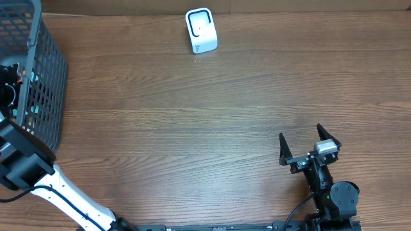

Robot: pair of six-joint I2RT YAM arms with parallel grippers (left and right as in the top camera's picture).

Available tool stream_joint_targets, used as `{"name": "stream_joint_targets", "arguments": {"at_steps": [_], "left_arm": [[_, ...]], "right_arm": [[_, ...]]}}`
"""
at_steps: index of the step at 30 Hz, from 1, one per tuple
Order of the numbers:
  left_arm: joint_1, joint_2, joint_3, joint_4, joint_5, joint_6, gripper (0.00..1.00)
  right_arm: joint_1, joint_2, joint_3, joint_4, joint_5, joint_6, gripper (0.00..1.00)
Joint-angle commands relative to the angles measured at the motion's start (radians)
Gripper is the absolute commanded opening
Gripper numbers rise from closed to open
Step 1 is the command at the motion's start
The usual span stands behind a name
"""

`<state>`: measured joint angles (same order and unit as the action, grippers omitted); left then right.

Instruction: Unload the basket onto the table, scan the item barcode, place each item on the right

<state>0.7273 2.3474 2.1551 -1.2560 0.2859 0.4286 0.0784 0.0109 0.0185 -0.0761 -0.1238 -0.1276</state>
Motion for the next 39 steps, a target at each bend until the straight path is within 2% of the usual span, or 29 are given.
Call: {"name": "stream_joint_targets", "arguments": {"at_steps": [1,6,15,22,27,32,39], "left_arm": [[0.003,0.008,-0.013,-0.003,0.017,-0.009,0.8],[0.003,0.008,-0.013,-0.005,-0.035,-0.051,0.62],[0.003,0.003,0.052,-0.038,-0.05,-0.1,0.48],[0.003,-0.052,0.137,-0.064,-0.05,-0.123,0.47],[0.004,-0.161,0.142,-0.036,-0.05,-0.143,0.48],[0.004,-0.303,0.142,-0.005,-0.05,-0.193,0.48],[0.002,-0.561,0.142,0.006,-0.044,-0.328,0.47]], "right_arm": [[0.0,-0.008,-0.011,0.003,-0.001,-0.001,1.0],[0.0,-0.008,-0.011,0.003,-0.001,-0.001,1.0],[0.0,-0.008,-0.011,0.003,-0.001,-0.001,1.0],[0.0,-0.008,-0.011,0.003,-0.001,-0.001,1.0],[0.0,-0.008,-0.011,0.003,-0.001,-0.001,1.0],[0.0,-0.008,-0.011,0.003,-0.001,-0.001,1.0],[0.0,-0.008,-0.011,0.003,-0.001,-0.001,1.0]]}}
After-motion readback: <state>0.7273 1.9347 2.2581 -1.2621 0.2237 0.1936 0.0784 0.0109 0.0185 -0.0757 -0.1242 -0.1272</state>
